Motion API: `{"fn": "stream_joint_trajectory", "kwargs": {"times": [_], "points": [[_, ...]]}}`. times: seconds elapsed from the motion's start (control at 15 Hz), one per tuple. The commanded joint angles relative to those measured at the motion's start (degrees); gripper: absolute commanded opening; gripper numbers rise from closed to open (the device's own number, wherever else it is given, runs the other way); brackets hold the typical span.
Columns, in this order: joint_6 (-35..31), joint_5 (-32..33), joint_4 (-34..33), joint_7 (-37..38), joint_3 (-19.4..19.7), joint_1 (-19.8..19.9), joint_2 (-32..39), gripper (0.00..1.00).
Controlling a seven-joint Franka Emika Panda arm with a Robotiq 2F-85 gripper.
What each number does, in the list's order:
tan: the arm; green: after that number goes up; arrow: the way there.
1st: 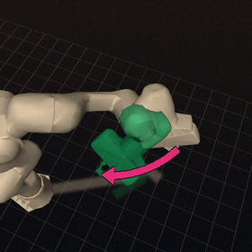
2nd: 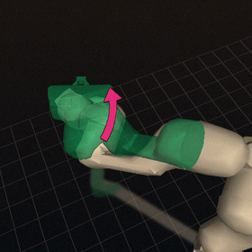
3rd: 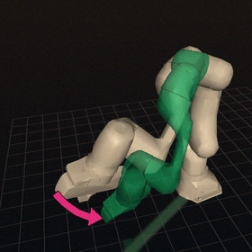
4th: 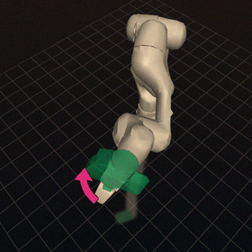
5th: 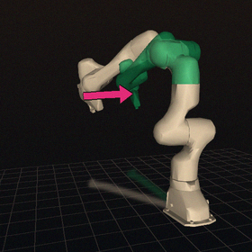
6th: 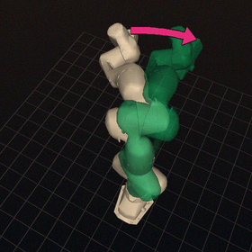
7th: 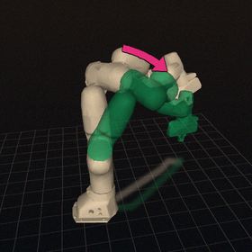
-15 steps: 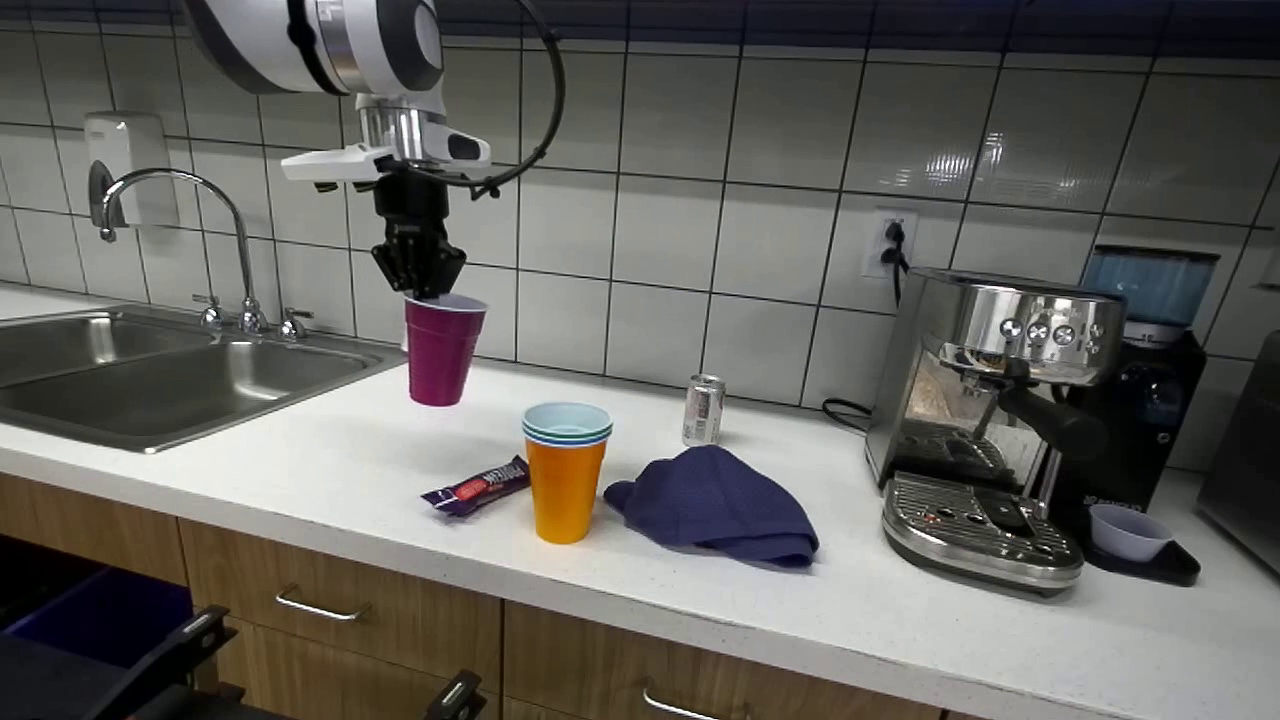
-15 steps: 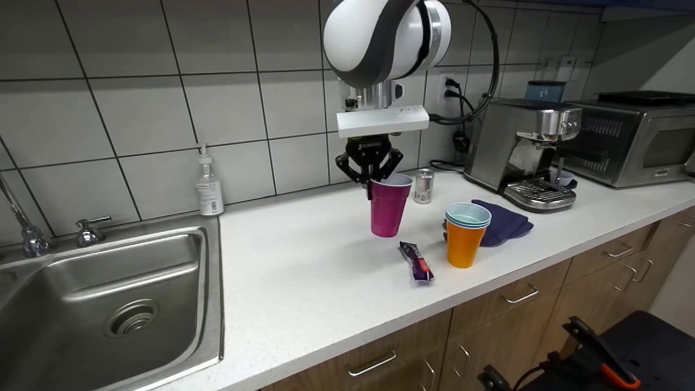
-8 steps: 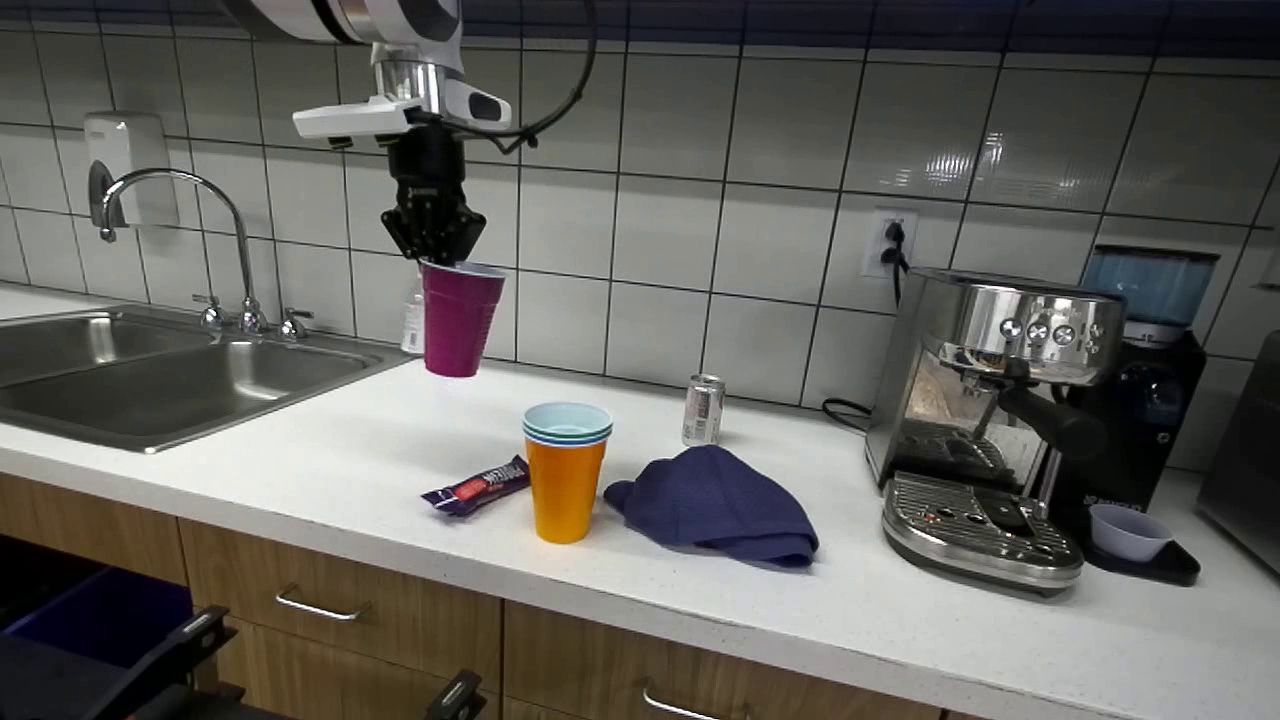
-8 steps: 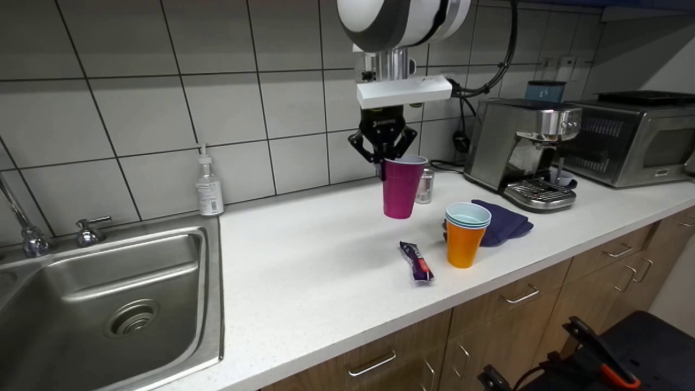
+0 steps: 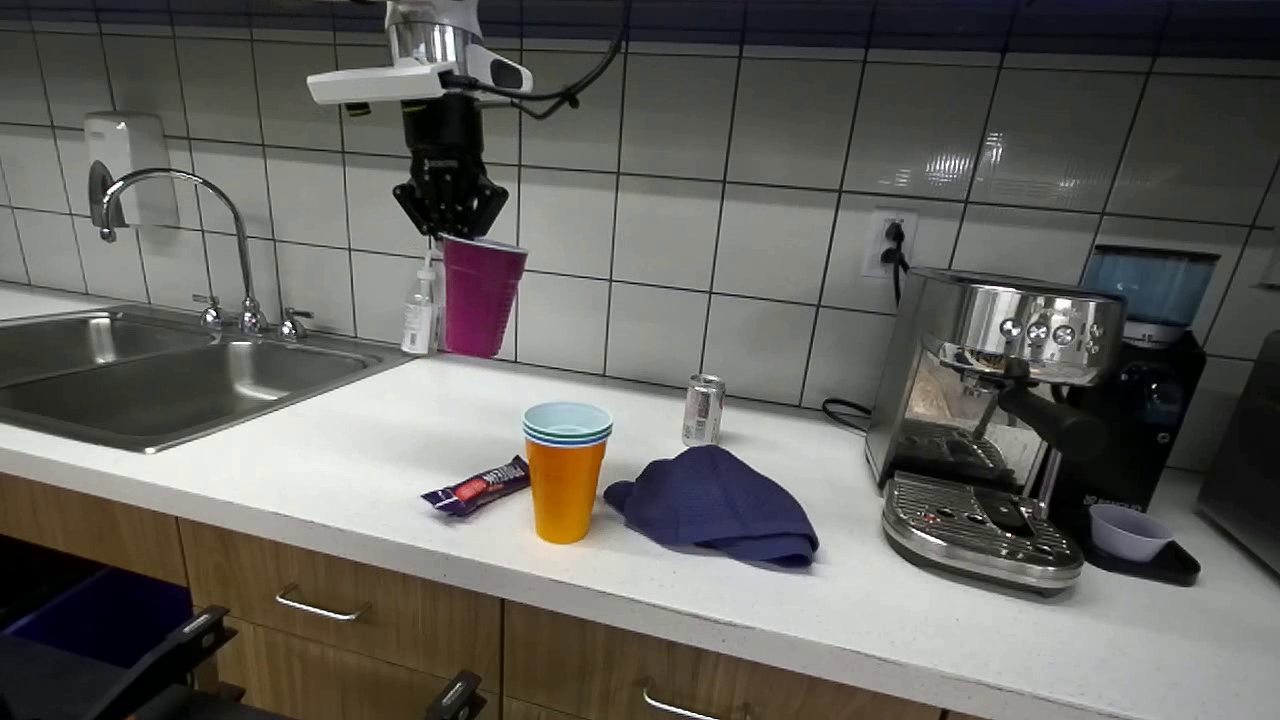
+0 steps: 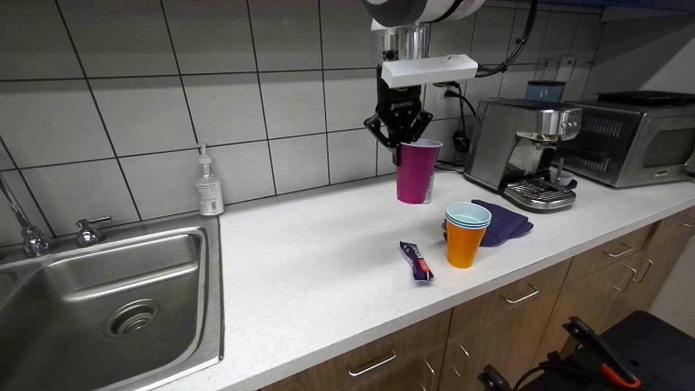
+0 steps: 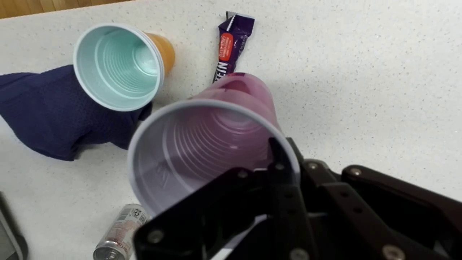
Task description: Stack the cups together
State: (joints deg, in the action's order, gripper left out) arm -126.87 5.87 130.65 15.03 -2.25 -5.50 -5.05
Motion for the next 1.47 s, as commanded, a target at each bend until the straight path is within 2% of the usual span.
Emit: {"fn": "stream_joint_trajectory", "kwargs": {"times": [0.0, 0.6, 1.4], "points": [[1.3, -1.4, 2.2, -5.8, 0.8, 2.1, -4.0, 0.01], [0.5, 1.7, 4.8, -11.4, 3.2, 5.7, -5.5, 0.01], [-4.5, 11.1, 10.5, -10.2, 3.6, 8.1, -6.1, 0.01]]}}
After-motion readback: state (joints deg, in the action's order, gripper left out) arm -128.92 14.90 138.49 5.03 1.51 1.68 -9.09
